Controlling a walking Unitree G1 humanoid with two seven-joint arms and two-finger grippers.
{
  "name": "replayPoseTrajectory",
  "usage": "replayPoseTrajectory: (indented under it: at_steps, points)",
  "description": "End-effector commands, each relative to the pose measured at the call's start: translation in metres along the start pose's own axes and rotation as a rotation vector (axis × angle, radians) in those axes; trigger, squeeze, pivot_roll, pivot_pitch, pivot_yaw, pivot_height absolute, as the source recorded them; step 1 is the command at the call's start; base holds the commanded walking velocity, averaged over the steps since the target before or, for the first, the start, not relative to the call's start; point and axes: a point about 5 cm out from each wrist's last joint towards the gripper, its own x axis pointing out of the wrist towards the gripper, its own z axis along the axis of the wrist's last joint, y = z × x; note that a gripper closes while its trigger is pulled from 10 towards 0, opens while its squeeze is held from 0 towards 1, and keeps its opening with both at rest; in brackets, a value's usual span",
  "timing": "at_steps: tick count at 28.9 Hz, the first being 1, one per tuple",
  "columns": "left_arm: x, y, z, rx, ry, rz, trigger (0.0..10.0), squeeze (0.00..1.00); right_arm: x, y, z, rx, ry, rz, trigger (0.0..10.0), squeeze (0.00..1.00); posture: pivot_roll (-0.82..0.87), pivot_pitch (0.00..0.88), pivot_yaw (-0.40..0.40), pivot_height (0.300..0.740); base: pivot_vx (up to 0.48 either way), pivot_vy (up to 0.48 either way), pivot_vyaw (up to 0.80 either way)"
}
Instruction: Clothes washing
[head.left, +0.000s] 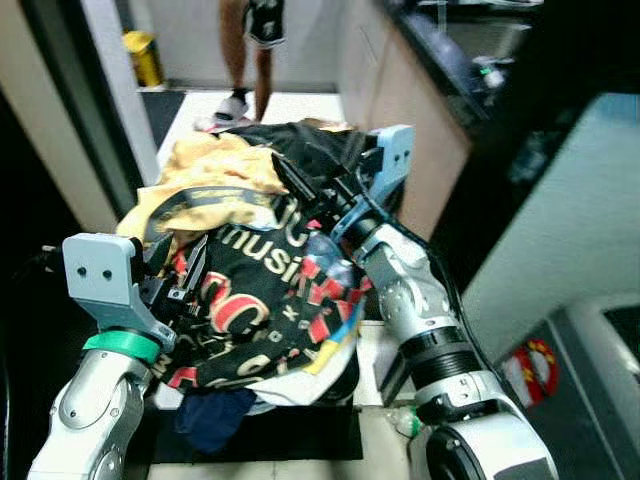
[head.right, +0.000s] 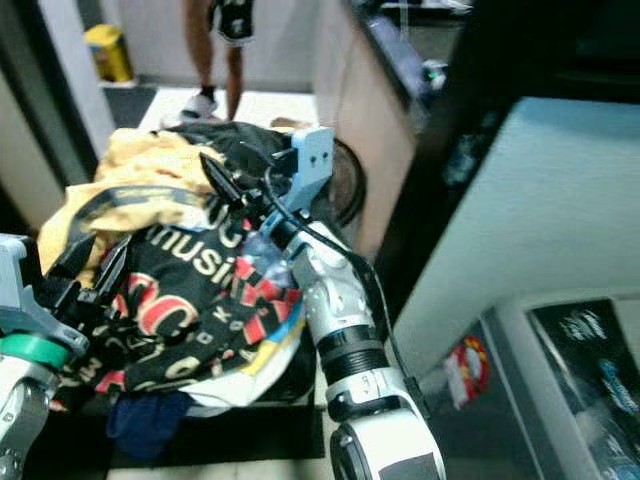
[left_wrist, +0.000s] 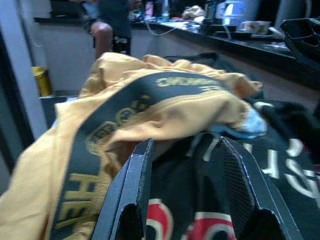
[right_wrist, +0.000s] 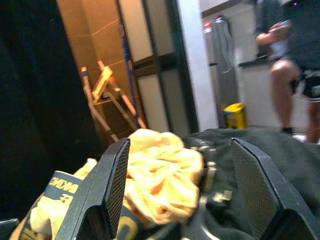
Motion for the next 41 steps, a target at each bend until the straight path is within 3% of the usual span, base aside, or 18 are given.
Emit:
replayPoseTrajectory:
  at_steps: [1,9,11,13,16,22,32,33,34,35,41]
  points:
    - [-0.002,-0.002,-0.001,0.007,0.012,-0.02,10.0,0.0,0.003,0.002,-0.002,-0.002,0.013,0.016,10.0,0.0,0.09,0.02,-0.01,0.74,0.0,0.0,0.0]
    - [-0.003,-0.003,-0.003,0.013,0.026,-0.034,10.0,0.0,0.001,-0.006,-0.006,-0.033,0.09,0.021,10.0,0.0,0.09,0.023,-0.007,0.74,0.0,0.0,0.0]
    - [-0.003,-0.004,-0.004,0.014,0.033,-0.038,10.0,0.0,0.0,-0.002,-0.008,-0.026,0.122,0.089,10.0,0.0,0.09,0.023,-0.007,0.74,0.0,0.0,0.0]
    - [-0.004,-0.004,-0.005,0.013,0.046,-0.047,10.0,0.0,-0.006,0.013,-0.017,-0.01,0.185,0.235,10.0,0.0,0.09,0.023,-0.007,0.74,0.0,0.0,0.0]
    - [-0.004,-0.004,-0.007,0.018,0.058,-0.063,10.0,0.0,-0.013,0.025,-0.029,-0.006,0.244,0.307,10.0,0.0,0.08,0.032,0.001,0.74,0.0,0.0,0.0]
    - [-0.004,-0.007,-0.007,0.012,0.064,-0.087,10.0,0.0,-0.021,0.036,-0.046,-0.005,0.317,0.354,10.0,0.0,0.08,0.023,0.002,0.74,0.0,0.0,0.0]
    - [-0.006,-0.008,-0.005,-0.003,0.051,-0.091,10.0,0.0,-0.023,0.041,-0.049,0.003,0.334,0.385,10.0,0.0,0.09,0.018,-0.006,0.74,0.0,0.0,0.0]
    - [-0.006,-0.007,-0.004,-0.011,0.044,-0.08,10.0,0.0,-0.021,0.041,-0.046,0.007,0.309,0.364,3.9,0.0,0.09,0.018,-0.006,0.74,0.0,0.0,0.0]
    - [-0.006,-0.006,-0.004,-0.015,0.041,-0.076,10.0,0.0,-0.02,0.04,-0.044,0.009,0.291,0.346,1.1,0.0,0.09,0.018,-0.006,0.74,0.0,0.0,0.0]
    - [-0.006,-0.006,-0.003,-0.019,0.037,-0.071,10.0,0.0,-0.017,0.037,-0.04,0.013,0.262,0.316,0.0,0.0,0.09,0.018,-0.006,0.74,0.0,0.0,0.0]
    - [-0.005,-0.006,-0.003,-0.029,0.03,-0.064,10.0,0.0,-0.014,0.035,-0.035,0.02,0.23,0.292,0.0,0.0,0.09,0.021,-0.004,0.74,0.0,0.0,0.0]
